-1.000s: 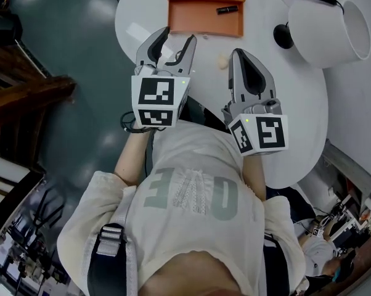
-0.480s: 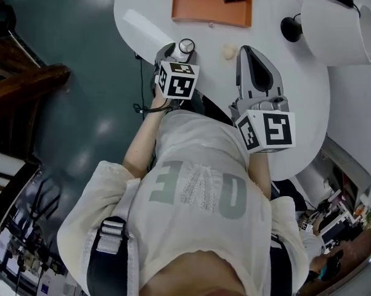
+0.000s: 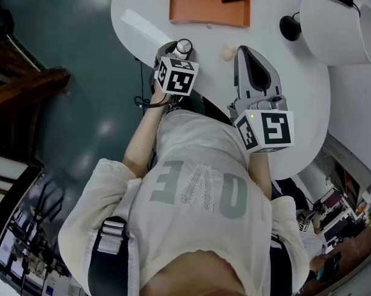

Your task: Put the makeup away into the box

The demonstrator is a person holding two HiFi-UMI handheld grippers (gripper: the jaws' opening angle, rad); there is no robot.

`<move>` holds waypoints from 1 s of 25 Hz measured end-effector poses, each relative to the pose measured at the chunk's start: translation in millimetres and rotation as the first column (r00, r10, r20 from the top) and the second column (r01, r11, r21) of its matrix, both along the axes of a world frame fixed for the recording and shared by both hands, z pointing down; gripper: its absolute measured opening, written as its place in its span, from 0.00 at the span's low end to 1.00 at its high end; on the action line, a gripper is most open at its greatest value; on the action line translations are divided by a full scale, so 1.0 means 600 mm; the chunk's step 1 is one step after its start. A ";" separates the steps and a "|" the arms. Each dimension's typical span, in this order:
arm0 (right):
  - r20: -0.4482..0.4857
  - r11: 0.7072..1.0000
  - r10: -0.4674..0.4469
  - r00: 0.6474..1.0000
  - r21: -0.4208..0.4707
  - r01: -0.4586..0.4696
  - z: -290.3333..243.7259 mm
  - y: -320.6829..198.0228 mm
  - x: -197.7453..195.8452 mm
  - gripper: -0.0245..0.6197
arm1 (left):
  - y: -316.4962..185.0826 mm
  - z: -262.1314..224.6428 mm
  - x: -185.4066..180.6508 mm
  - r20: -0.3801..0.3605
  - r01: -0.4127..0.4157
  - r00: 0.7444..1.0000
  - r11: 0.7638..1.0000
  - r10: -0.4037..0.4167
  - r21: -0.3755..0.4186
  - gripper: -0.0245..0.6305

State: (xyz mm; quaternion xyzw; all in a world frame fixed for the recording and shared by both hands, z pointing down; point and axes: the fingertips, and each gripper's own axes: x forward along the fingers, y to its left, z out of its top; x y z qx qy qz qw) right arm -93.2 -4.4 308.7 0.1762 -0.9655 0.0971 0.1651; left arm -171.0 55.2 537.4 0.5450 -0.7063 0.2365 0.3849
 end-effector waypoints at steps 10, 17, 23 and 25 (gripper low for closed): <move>0.055 1.000 -0.003 0.998 0.010 0.002 -0.021 -0.023 -0.014 0.05 | -0.047 -0.183 -0.011 0.068 0.029 0.996 0.961 -0.049 0.274 0.37; 0.095 0.999 0.033 0.995 0.024 -0.035 -0.032 -0.043 -0.018 0.05 | -0.072 -0.374 0.002 0.205 -0.064 0.977 0.853 -0.052 0.518 0.37; 0.096 0.998 0.044 0.994 0.036 -0.047 -0.039 -0.041 -0.019 0.05 | -0.073 -0.407 0.010 0.171 -0.051 0.984 0.821 -0.058 0.569 0.37; 0.096 0.998 0.044 0.994 0.037 -0.048 -0.042 -0.046 -0.020 0.05 | -0.078 -0.411 0.007 0.163 -0.044 0.985 0.818 -0.061 0.574 0.37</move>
